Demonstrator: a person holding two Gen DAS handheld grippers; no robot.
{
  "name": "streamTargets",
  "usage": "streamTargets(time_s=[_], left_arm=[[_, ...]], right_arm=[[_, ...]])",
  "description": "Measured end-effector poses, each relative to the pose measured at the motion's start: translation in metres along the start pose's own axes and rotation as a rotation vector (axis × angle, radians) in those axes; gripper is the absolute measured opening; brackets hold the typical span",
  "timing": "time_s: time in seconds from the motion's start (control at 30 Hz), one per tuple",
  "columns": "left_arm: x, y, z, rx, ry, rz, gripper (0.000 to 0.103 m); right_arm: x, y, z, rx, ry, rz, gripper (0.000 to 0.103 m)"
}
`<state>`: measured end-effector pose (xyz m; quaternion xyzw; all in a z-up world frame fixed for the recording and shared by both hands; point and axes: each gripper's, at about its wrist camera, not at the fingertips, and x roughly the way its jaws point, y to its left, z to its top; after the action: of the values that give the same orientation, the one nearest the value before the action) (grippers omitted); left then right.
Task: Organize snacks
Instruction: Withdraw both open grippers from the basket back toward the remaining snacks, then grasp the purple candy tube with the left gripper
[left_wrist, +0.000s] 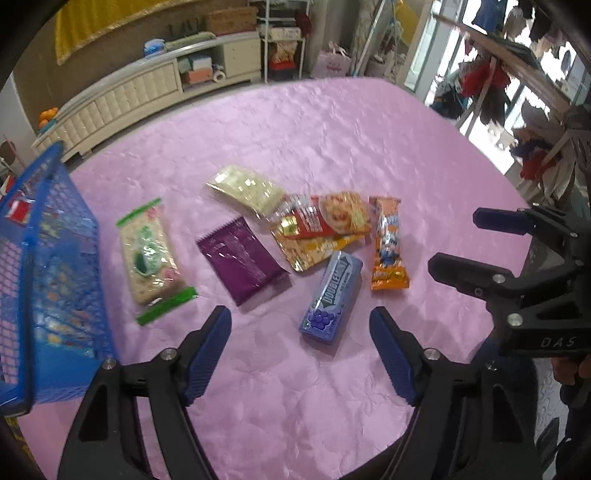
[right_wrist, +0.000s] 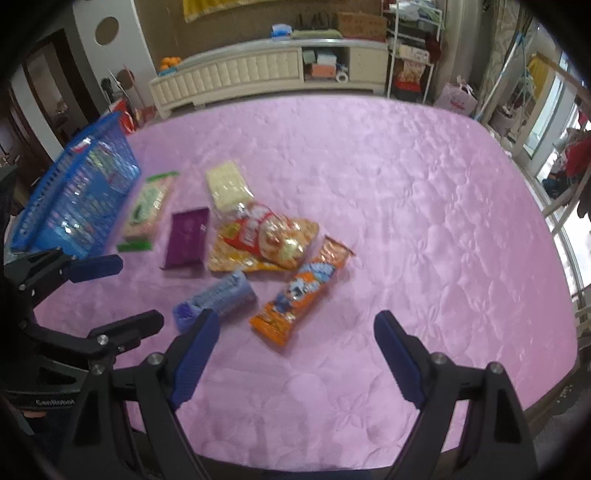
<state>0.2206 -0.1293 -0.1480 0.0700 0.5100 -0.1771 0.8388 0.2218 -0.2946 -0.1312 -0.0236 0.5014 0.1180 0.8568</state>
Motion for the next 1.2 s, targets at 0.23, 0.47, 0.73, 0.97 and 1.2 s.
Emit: streamTargets(time_s=[0.23,0.47,0.73,0.97,1.2], left_arm=[[0.039,-0.007,0.001,0.058,0.074,-0.031,0.057],[0.069,-0.013,0.004,0.085,0.140,-0.084,0.055],[0.068,-0.021,0.010,0.097,0.134,-0.038,0.034],[0.054,-0.011,0.000,0.011,0.085,-0.035,0.031],[0.021,0.012,-0.006,-0.083,-0.032,-0.002,0.029]], right_arm=[[0.018,-0.016,-0.010,0.044,0.036,0.008,0.088],[0.025,-0.024,-0.015,0.077,0.054,0.011,0.088],[0.024,-0.022,-0.017,0.084,0.058,0.025,0.089],[0.020,-0.016,-0.011,0.083,0.047,0.030,0.088],[0.023,-0.015,-0.001,0.140,0.011,0.064,0.088]])
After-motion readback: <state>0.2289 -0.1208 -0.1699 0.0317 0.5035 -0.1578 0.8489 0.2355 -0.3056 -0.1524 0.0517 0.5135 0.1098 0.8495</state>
